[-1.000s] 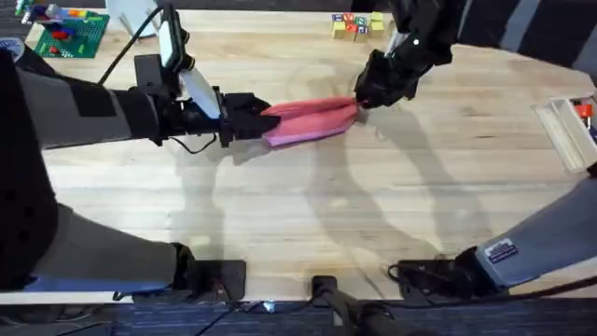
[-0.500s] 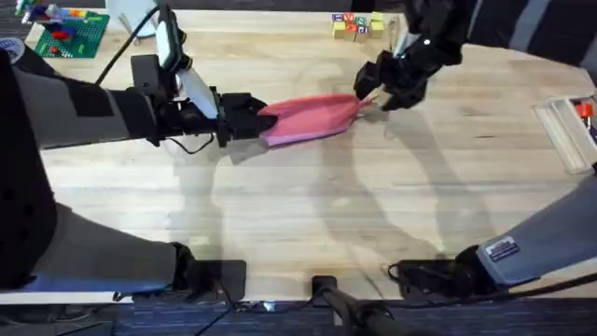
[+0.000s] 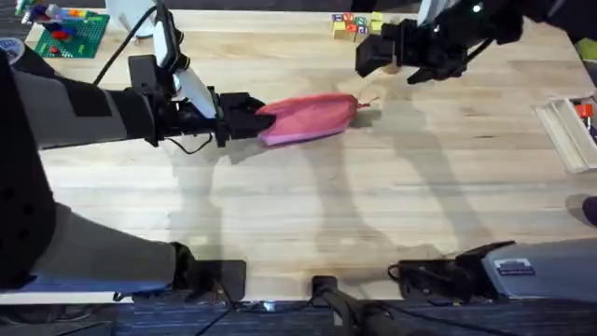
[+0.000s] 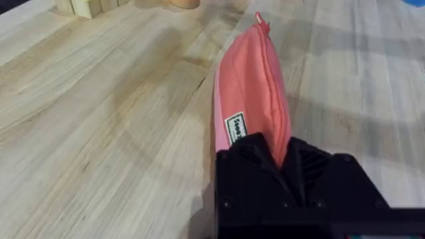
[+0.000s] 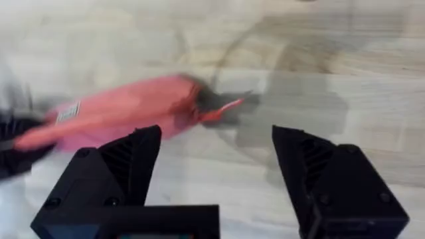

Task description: Unzip the bag, pick up the pens from the table one at a time and place them inside, then zip the bag closed.

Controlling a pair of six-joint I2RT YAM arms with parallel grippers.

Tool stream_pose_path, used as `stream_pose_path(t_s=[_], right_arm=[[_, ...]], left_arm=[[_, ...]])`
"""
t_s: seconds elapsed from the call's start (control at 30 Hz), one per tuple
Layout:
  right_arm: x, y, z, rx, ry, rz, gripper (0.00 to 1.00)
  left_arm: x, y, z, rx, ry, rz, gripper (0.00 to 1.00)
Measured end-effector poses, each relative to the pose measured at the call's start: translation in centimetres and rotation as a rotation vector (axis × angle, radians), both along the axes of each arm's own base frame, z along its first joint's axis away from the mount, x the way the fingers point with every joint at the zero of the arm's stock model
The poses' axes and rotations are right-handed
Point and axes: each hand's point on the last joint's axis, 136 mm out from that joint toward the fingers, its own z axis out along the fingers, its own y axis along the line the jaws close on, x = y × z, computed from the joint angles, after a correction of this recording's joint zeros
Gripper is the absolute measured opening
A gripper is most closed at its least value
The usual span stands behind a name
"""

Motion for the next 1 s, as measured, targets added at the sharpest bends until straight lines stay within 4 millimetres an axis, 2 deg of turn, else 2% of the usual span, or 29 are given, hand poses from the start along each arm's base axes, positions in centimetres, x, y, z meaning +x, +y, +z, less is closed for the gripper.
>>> stream_pose_path(t_s=[0.13,0.27,0.3,0.47,0.5,0.6,1.0], right_arm=[[-1.8,1.4,1.0,-0.025,-0.007,0.102,0.996],[-4.1,2.0,1.1,-0.057,0.037,0.18,0.996],[-4.6,2.0,1.1,-0.063,0.049,0.194,0.996],[-5.9,2.2,0.8,-0.083,0.086,0.236,0.996],[-5.9,2.2,0.8,-0.085,0.086,0.238,0.996],[-5.9,2.2,0.8,-0.086,0.085,0.241,0.996],[-5.8,2.2,0.9,-0.09,0.078,0.247,0.996]], left_arm=[[0.0,0.0,0.0,0.0,0.0,0.0,0.042],[0.0,0.0,0.0,0.0,0.0,0.0,0.043],[0.0,0.0,0.0,0.001,-0.004,-0.001,0.087],[0.0,0.0,0.2,-0.009,-0.002,-0.003,0.863],[-0.1,0.0,0.2,-0.013,0.002,-0.004,0.961],[-0.1,0.0,0.3,-0.017,0.001,-0.006,0.994],[0.1,0.1,0.2,-0.008,0.031,0.016,0.995]])
